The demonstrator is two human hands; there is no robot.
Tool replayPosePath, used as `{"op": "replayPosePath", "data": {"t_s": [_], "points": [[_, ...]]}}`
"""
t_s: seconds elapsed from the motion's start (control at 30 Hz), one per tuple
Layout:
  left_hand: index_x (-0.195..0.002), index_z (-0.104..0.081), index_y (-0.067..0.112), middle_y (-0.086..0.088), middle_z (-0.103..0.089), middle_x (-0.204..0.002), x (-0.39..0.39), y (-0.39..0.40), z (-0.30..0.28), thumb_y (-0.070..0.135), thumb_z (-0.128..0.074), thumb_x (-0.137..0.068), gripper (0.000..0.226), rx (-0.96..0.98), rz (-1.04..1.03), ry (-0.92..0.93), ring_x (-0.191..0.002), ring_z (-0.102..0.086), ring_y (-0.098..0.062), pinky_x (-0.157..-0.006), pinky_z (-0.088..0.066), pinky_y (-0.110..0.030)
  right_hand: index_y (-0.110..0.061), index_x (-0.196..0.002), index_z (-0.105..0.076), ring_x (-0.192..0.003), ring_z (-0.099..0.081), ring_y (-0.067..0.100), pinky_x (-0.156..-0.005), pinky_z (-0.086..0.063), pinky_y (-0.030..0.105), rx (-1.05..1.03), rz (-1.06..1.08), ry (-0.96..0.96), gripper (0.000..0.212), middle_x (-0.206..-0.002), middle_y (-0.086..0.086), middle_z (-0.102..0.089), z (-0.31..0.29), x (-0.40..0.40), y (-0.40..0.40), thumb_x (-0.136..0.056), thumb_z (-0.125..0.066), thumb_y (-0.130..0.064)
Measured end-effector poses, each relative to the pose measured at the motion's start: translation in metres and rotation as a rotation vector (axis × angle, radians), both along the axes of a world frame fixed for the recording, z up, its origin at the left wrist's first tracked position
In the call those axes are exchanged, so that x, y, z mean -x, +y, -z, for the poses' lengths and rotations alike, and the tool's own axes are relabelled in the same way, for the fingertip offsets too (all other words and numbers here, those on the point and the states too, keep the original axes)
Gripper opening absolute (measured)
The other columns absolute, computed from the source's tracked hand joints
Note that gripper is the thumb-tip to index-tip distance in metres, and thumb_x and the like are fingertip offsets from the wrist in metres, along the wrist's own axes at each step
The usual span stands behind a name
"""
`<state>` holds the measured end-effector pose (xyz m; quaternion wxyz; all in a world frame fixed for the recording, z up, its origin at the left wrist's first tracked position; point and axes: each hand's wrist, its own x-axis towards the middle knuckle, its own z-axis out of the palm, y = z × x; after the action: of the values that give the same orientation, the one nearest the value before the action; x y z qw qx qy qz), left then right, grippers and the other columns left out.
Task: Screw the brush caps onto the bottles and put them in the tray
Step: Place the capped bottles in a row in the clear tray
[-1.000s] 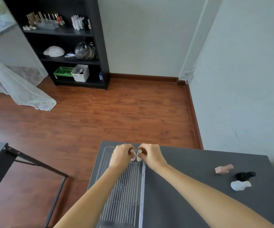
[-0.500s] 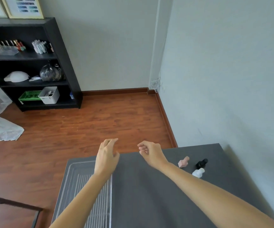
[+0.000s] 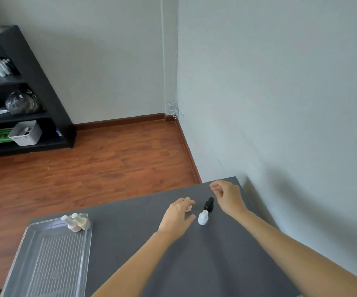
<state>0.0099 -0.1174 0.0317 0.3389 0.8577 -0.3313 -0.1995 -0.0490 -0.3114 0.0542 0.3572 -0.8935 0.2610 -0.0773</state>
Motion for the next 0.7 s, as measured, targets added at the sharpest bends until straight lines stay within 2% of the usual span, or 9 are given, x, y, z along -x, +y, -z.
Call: {"op": "replayPosePath", "data": {"t_s": [0.07, 0.13, 0.23, 0.3, 0.4, 0.47, 0.53, 0.6, 0.7], "points": [[-0.141, -0.051, 0.017, -0.01, -0.049, -0.144, 0.007, -0.02, 0.01, 0.019, -0.064, -0.093, 0.05, -0.091, 0.006, 0.07, -0.129, -0.052, -0.023, -0.106, -0.045, -0.035, -0.007, -0.12, -0.065, -0.108, -0.066, 0.019, -0.096, -0.048, 0.021, -0.013, -0.045, 0.068, 0.038, -0.117, 0.01, -0.069, 0.009, 0.008, -0.01, -0.093, -0.045, 0.009], [-0.144, -0.046, 0.018, -0.01, -0.041, -0.15, 0.013, -0.034, 0.017, 0.018, -0.062, -0.093, 0.053, -0.141, -0.012, 0.114, -0.14, -0.041, -0.029, -0.107, -0.044, -0.038, -0.012, -0.13, -0.06, -0.111, -0.063, 0.019, -0.097, -0.047, 0.021, -0.026, -0.113, 0.142, 0.049, -0.125, 0.009, -0.064, 0.018, 0.012, -0.015, -0.09, -0.044, 0.012], [-0.128, -0.058, 0.019, -0.006, -0.054, -0.123, 0.02, -0.05, 0.024, 0.011, -0.057, -0.091, 0.037, -0.159, -0.05, 0.097, -0.138, -0.039, -0.031, -0.087, -0.051, -0.033, -0.014, -0.134, -0.058, -0.118, -0.059, 0.02, -0.088, -0.043, 0.01, -0.055, -0.183, 0.194, 0.056, -0.131, 0.008, -0.06, 0.029, 0.012, -0.017, -0.087, -0.046, 0.015], [-0.109, -0.065, 0.016, -0.006, -0.055, -0.112, 0.023, -0.057, 0.026, 0.005, -0.055, -0.09, 0.024, -0.207, -0.092, 0.084, -0.133, -0.043, -0.033, -0.073, -0.051, -0.032, -0.013, -0.13, -0.06, -0.116, -0.061, 0.022, -0.092, -0.044, 0.016, -0.062, -0.21, 0.199, 0.052, -0.127, 0.009, -0.063, 0.035, 0.01, -0.017, -0.087, -0.051, 0.014], [-0.094, -0.064, 0.013, -0.015, -0.055, -0.127, 0.024, -0.06, 0.027, -0.004, -0.052, -0.088, 0.022, -0.257, -0.124, 0.074, -0.137, -0.043, -0.029, -0.077, -0.056, -0.038, -0.011, -0.119, -0.066, -0.102, -0.065, 0.024, -0.092, -0.049, 0.026, -0.032, -0.222, 0.191, 0.037, -0.112, 0.01, -0.069, 0.039, 0.008, -0.017, -0.088, -0.059, 0.008], [-0.091, -0.061, 0.013, -0.014, -0.058, -0.12, 0.025, -0.059, 0.027, -0.004, -0.05, -0.09, 0.021, -0.248, -0.117, 0.064, -0.139, -0.043, -0.028, -0.076, -0.055, -0.036, -0.011, -0.109, -0.067, -0.092, -0.065, 0.023, -0.083, -0.049, 0.024, -0.012, -0.226, 0.195, 0.028, -0.102, 0.008, -0.069, 0.041, 0.008, -0.017, -0.088, -0.059, 0.006], [-0.093, -0.059, 0.012, -0.015, -0.059, -0.12, 0.025, -0.055, 0.027, 0.001, -0.05, -0.093, 0.014, -0.23, -0.114, 0.061, -0.128, -0.053, -0.033, -0.072, -0.051, -0.033, -0.012, -0.1, -0.065, -0.081, -0.061, 0.018, -0.073, -0.045, 0.02, 0.019, -0.23, 0.214, 0.023, -0.097, 0.008, -0.067, 0.041, 0.008, -0.019, -0.089, -0.058, 0.006], [-0.098, -0.061, 0.008, -0.018, -0.057, -0.128, 0.025, -0.05, 0.025, 0.009, -0.053, -0.095, 0.008, -0.178, -0.135, 0.077, -0.111, -0.062, -0.032, -0.079, -0.054, -0.036, -0.013, -0.1, -0.063, -0.078, -0.059, 0.017, -0.07, -0.044, 0.022, 0.035, -0.222, 0.238, 0.021, -0.098, 0.01, -0.064, 0.04, 0.008, -0.022, -0.09, -0.055, 0.004], [-0.097, -0.062, 0.006, -0.011, -0.068, -0.108, 0.025, -0.035, 0.016, 0.016, -0.057, -0.095, 0.011, -0.046, -0.166, 0.117, -0.098, -0.065, -0.026, -0.088, -0.054, -0.038, -0.009, -0.105, -0.062, -0.088, -0.061, 0.027, -0.074, -0.045, 0.027, 0.046, -0.182, 0.249, 0.02, -0.103, 0.014, -0.064, 0.03, 0.007, -0.024, -0.093, -0.053, 0.002]]}}
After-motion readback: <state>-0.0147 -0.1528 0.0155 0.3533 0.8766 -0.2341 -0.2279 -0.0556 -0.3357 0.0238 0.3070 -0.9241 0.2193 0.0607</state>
